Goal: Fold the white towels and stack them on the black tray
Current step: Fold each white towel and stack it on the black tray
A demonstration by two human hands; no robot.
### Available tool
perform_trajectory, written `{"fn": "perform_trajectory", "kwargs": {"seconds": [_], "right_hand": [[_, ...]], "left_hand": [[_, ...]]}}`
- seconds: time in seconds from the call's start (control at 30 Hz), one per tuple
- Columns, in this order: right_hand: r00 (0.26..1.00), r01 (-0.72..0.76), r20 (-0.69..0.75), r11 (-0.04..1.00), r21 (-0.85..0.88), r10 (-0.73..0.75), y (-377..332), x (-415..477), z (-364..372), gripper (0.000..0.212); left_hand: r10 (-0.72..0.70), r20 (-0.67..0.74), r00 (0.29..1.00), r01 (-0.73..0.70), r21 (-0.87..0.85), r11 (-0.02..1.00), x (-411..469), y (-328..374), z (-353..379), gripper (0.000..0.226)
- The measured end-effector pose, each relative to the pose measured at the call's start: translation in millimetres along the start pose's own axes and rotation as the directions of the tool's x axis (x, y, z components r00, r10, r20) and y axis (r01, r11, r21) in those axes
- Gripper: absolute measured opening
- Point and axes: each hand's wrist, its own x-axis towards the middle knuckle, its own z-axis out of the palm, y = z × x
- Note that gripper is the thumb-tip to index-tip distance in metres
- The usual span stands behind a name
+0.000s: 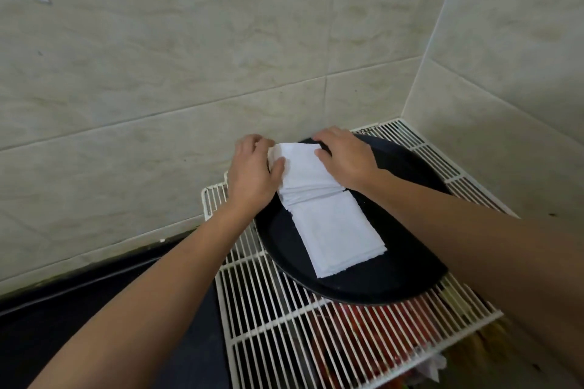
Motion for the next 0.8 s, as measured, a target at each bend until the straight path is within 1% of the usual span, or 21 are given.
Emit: {"fn": "perform_trajectory", "kwargs": {"seconds": [0.03, 0.07, 0.13, 0.17, 0.2, 0.3, 0.37, 0.43, 0.57, 0.63, 0.73, 0.8], "right_hand": [[0.997, 0.056, 0.052, 0.998, -0.021, -0.055, 1, -1, 1, 0.036], [0.989, 0.086, 0.124, 0.996, -0.039, -0.081, 1, -3, 3, 0.039], [0.969, 0.080, 0.238, 0.995, -0.054, -0.065, 3, -4, 6, 0.043], [0.965, 0.056, 0.259, 0.997, -0.045, -0.043, 4, -4, 7, 0.045], [0.963, 0.033, 0.270, 0.999, -0.035, -0.022, 6, -3, 9, 0.046], [0.949, 0.004, 0.315, 0.999, -0.037, 0.008, 8, -1, 9, 0.046], [0.937, -0.007, 0.349, 0.999, -0.040, 0.021, 8, -1, 5, 0.047], [0.946, -0.018, 0.323, 0.999, -0.030, 0.027, 8, -2, -2, 0.046], [0.992, -0.014, 0.123, 1.000, 0.005, 0.014, 4, -16, -26, 0.040], [0.998, 0.002, 0.070, 1.000, -0.013, -0.001, -3, -25, -38, 0.037], [0.997, 0.070, 0.029, 0.997, -0.016, -0.070, -31, -43, -54, 0.033], [0.988, 0.154, 0.005, 0.988, 0.013, -0.154, -61, -60, -61, 0.033]], "left_hand": [[0.078, 0.025, 0.997, -0.079, 0.051, 0.996, -5, -4, 3, 0.042], [0.116, 0.063, 0.991, -0.121, 0.080, 0.989, -9, -7, 6, 0.048], [0.113, 0.119, 0.986, -0.124, 0.089, 0.988, -16, -7, 10, 0.058], [0.103, 0.133, 0.986, -0.115, 0.089, 0.989, -18, -6, 11, 0.059], [0.094, 0.137, 0.986, -0.107, 0.093, 0.990, -19, -3, 12, 0.058], [0.085, 0.133, 0.987, -0.102, 0.121, 0.987, -22, 4, 15, 0.043], [0.081, 0.137, 0.987, -0.099, 0.136, 0.986, -24, 7, 15, 0.041], [0.064, 0.138, 0.988, -0.083, 0.138, 0.987, -26, 8, 11, 0.042], [0.044, 0.047, 0.998, -0.050, 0.143, 0.988, -39, 4, -12, 0.035], [0.017, 0.030, 0.999, -0.021, 0.140, 0.990, -48, 0, -24, 0.027], [-0.069, 0.064, 0.996, 0.060, 0.128, 0.990, -76, 0, -52, 0.020], [-0.106, 0.061, 0.992, 0.096, 0.149, 0.984, -109, 0, -76, 0.020]]}}
